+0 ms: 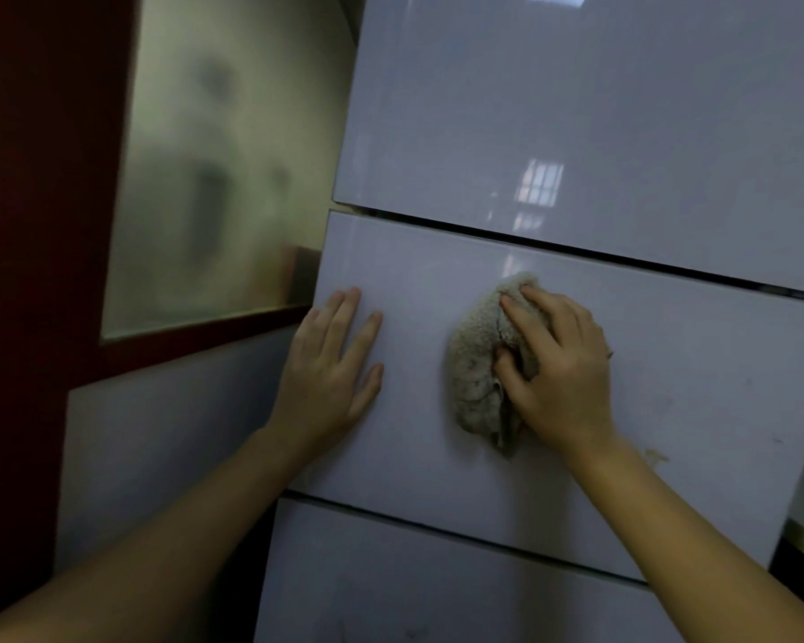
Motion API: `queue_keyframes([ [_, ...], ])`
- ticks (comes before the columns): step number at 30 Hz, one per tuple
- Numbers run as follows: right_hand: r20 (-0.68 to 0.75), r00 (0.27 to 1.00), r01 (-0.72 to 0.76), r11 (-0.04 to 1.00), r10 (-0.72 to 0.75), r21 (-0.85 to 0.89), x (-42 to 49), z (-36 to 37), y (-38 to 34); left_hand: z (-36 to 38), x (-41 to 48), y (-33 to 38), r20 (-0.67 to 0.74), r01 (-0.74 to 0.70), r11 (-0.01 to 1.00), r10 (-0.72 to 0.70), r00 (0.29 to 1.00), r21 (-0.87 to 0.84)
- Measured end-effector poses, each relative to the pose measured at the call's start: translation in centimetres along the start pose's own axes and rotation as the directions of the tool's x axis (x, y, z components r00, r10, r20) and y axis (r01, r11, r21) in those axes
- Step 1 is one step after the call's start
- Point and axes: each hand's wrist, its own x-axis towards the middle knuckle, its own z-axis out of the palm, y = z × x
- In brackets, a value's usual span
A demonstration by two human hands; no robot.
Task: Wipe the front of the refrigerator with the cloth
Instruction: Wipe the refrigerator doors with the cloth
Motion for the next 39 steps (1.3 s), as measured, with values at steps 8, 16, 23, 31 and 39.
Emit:
queue_keyframes([
  [8, 0.046, 0.988, 0.148, 0.989, -0.149, 0.027, 0.6, 1.8, -2.8, 0.5, -0.3, -0.2, 0.025, -0.011, 1.000, 0.010, 1.000, 0.013],
  [16, 0.049, 0.998, 0.049, 0.997, -0.046, -0.063, -4.6, -3.1, 4.9, 0.6, -0.2, 0.0, 0.029, -0.003, 1.000, 0.003, 1.000, -0.002],
  [23, 0.026, 0.998, -0.048, 0.998, 0.049, -0.030, -3.4, -3.7, 5.0, 0.5, 0.4, 2.9, 0.039, 0.106, 0.993, -0.105, 0.994, -0.051],
  [31, -0.027, 0.998, 0.052, 0.999, -0.052, -0.004, -3.1, -2.1, 4.6, 1.9, 0.2, 4.4, 0.037, 0.079, 0.997, -0.079, 0.996, 0.020],
  [39, -0.004, 0.997, -0.075, 0.993, 0.075, -0.096, -8.1, -6.6, 10.7, 3.2, 0.0, 4.3, -0.035, 0.062, 0.998, -0.062, 0.997, 0.015],
])
